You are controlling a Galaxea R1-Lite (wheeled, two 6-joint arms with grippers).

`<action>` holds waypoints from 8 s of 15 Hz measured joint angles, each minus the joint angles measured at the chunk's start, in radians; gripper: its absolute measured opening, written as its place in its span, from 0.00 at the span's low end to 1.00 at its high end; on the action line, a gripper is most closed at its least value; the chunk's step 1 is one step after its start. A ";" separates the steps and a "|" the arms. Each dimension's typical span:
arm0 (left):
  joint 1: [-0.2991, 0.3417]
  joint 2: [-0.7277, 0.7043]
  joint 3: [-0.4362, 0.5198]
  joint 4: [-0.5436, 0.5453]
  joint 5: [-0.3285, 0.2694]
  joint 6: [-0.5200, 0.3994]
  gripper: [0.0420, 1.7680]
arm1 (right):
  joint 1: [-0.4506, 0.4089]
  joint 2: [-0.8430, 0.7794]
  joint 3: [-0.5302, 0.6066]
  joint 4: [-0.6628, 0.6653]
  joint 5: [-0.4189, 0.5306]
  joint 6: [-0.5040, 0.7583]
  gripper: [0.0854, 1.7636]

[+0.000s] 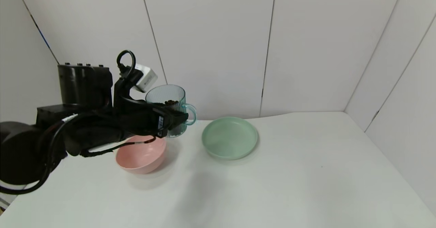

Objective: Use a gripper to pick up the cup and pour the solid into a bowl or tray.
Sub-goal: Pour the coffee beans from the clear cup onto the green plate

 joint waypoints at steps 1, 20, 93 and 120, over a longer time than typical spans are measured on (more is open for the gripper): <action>0.012 0.011 -0.056 0.040 0.001 0.020 0.74 | 0.000 0.000 0.000 0.000 0.000 0.000 0.97; 0.080 0.474 -0.588 0.337 0.067 0.408 0.74 | 0.000 0.000 0.000 0.000 0.000 0.000 0.97; -0.216 0.715 -1.029 0.850 0.748 1.138 0.74 | 0.000 0.000 0.000 0.000 0.000 0.000 0.97; -0.257 0.725 -1.030 0.832 0.929 1.210 0.73 | 0.000 0.000 0.000 0.000 0.000 0.000 0.97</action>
